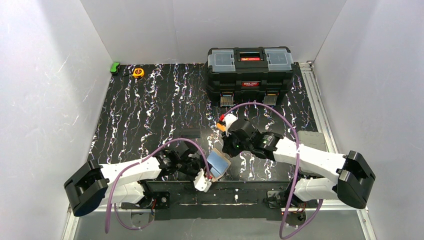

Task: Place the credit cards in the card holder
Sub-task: Open the card holder at the center of the board.

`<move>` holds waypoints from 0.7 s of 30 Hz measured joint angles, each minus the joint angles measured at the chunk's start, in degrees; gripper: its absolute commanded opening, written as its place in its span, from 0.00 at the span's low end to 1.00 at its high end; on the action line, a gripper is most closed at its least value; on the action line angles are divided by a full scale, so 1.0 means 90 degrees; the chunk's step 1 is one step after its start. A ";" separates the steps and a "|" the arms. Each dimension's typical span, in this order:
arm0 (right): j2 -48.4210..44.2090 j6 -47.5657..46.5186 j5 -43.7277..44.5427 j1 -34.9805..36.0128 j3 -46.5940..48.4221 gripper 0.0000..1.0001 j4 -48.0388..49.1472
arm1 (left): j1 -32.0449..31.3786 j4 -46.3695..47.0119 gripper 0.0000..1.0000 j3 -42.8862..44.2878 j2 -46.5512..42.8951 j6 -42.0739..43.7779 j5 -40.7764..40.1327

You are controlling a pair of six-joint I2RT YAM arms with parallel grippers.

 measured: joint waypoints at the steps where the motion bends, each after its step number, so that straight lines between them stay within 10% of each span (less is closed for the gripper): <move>1: 0.0046 0.0022 0.0044 -0.0032 -0.0017 0.01 -0.0012 | 0.0000 -0.0010 0.46 0.0000 0.0000 0.0002 -0.0034; 8: 0.0515 0.0236 0.0163 -0.0172 -0.0250 0.01 -0.0044 | -0.0002 -0.0185 0.18 -0.0015 -0.0061 0.0075 -0.0374; 21: 0.0478 0.0782 0.0134 -0.0182 -0.0777 0.01 -0.0058 | 0.0367 0.0529 0.09 -0.0860 -0.0262 0.1270 -0.0889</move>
